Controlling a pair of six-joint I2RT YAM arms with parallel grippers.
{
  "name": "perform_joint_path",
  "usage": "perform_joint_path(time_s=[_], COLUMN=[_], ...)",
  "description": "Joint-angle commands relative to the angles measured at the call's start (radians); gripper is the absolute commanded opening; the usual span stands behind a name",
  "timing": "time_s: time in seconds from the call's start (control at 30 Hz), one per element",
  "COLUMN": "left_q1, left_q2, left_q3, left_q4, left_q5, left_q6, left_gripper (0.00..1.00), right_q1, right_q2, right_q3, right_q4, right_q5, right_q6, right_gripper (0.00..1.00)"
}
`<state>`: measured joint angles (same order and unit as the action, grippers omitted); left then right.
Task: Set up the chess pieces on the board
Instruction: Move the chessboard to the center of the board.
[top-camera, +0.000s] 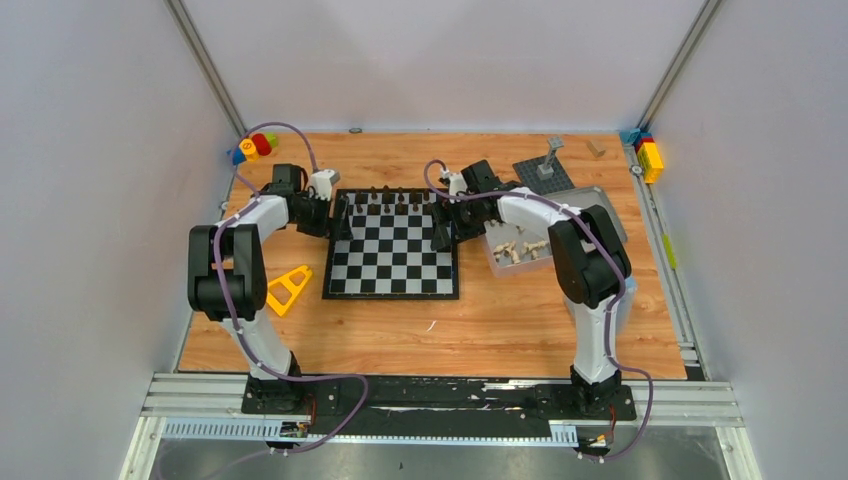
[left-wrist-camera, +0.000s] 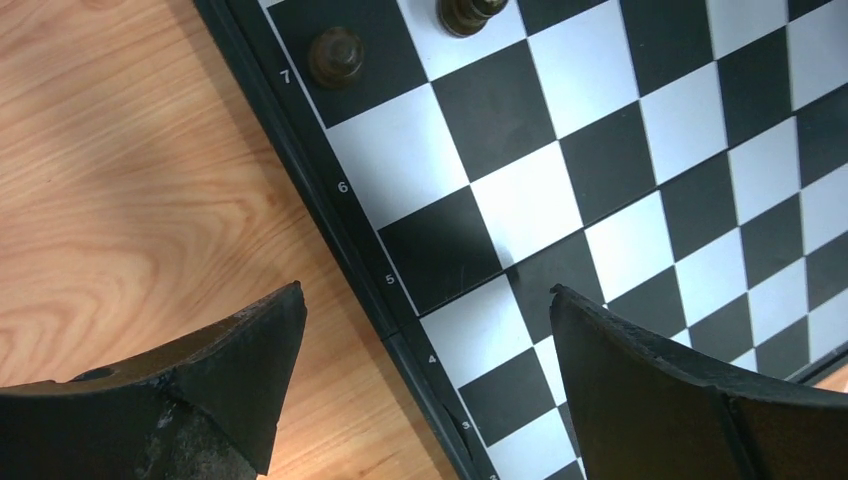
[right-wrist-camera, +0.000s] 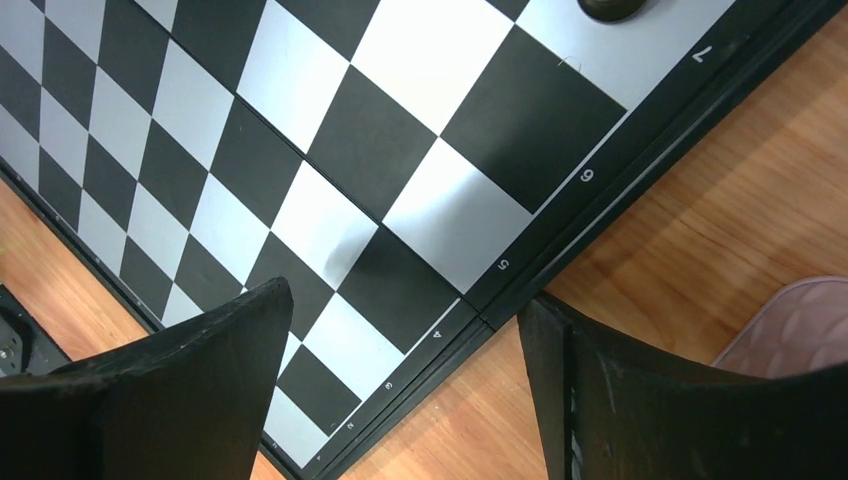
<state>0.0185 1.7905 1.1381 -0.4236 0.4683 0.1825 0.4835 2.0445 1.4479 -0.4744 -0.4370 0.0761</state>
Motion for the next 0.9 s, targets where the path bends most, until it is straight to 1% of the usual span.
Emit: perform_joint_path(time_s=[0.0,0.23,0.43,0.5,0.53,0.6,0.87], left_q1=[0.007,0.003,-0.008,-0.008,-0.036,-0.05,-0.067], left_q2=[-0.017,-0.049,-0.1,-0.131,-0.142,-0.17,-0.265], left_q3=[-0.006,-0.076,-0.161,-0.192,-0.209,-0.23,-0.253], left_q4=[0.051,0.012,-0.019,-0.034,-0.047,-0.067,-0.118], left_q5=[0.109,0.198,0.238,0.244,0.245,0.239,0.199], left_q6=[-0.007,0.09,0.141,0.162,0.17,0.194,0.244], left_gripper=[0.98,0.91,0.89,0.89,0.89,0.89,0.88], right_q1=[-0.002,-0.002,0.003,0.01,0.014,0.03,0.118], right_q2=[0.005,-0.052,-0.115,-0.131,-0.14,-0.155,-0.252], right_q3=[0.032,-0.056,-0.126,-0.144,-0.156,-0.192,-0.299], right_q4=[0.017,0.017,0.011,0.003,-0.001,-0.004,-0.005], right_q5=[-0.081,-0.157,-0.185,-0.187,-0.19,-0.201,-0.192], right_q6=[-0.013,-0.037,-0.054,-0.068,-0.071,-0.071,-0.117], right_gripper=[0.83,0.81,0.8,0.79,0.79,0.79,0.79])
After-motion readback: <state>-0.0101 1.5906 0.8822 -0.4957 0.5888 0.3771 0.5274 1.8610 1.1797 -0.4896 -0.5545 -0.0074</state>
